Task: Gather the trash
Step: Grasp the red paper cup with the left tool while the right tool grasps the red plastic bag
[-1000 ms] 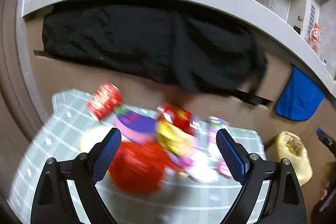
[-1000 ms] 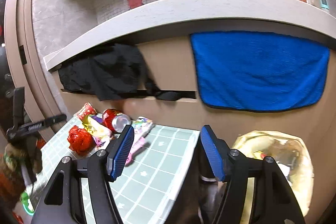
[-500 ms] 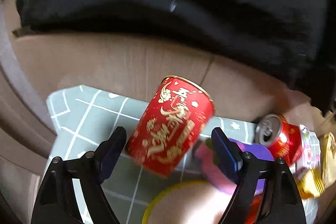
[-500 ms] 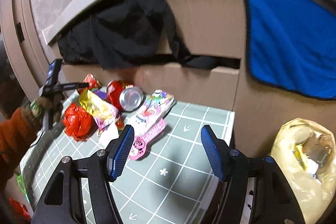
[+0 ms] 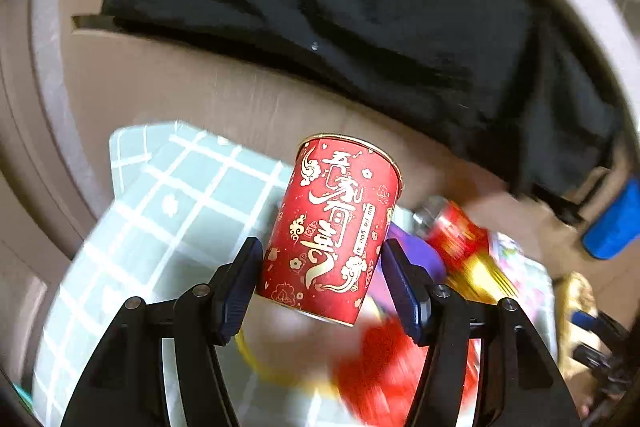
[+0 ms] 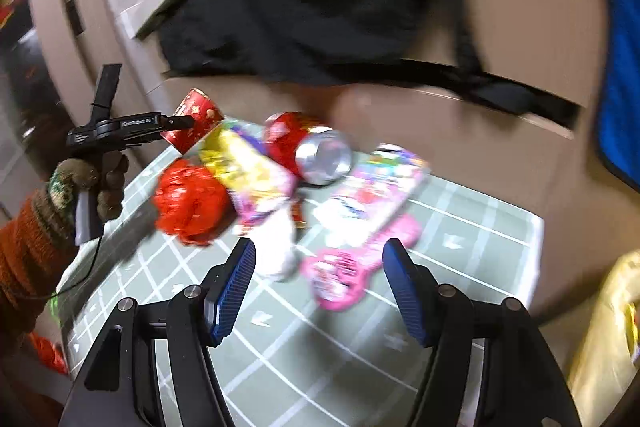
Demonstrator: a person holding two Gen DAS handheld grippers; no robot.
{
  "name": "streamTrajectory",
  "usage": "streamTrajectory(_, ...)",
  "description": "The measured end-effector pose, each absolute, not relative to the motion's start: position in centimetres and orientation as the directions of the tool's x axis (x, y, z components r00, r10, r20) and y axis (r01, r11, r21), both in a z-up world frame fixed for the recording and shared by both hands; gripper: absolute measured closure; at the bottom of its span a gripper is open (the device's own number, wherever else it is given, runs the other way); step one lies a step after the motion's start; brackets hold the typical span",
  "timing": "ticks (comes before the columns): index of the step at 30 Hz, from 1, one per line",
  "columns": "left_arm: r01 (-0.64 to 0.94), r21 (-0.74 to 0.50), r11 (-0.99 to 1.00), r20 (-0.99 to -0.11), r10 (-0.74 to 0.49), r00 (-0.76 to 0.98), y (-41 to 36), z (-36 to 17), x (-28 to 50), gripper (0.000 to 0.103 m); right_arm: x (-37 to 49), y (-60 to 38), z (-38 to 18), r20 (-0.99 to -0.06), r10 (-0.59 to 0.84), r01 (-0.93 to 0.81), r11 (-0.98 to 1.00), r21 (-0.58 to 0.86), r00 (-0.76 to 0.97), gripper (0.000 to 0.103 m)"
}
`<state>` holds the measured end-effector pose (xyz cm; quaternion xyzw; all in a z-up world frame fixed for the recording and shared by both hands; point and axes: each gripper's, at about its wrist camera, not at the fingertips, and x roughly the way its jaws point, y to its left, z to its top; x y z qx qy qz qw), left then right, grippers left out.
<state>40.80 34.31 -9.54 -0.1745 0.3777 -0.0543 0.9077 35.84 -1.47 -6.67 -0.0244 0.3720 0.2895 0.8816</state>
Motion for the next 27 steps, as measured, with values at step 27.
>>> streamTrajectory(27, -0.189, -0.454, 0.871, -0.582, -0.13, 0.802, 36.4, -9.5, 22.4, 0.041, 39.0, 17.7, -10.8, -0.701, 0.503, -0.764, 0.639, -0.091, 0.505, 0.037)
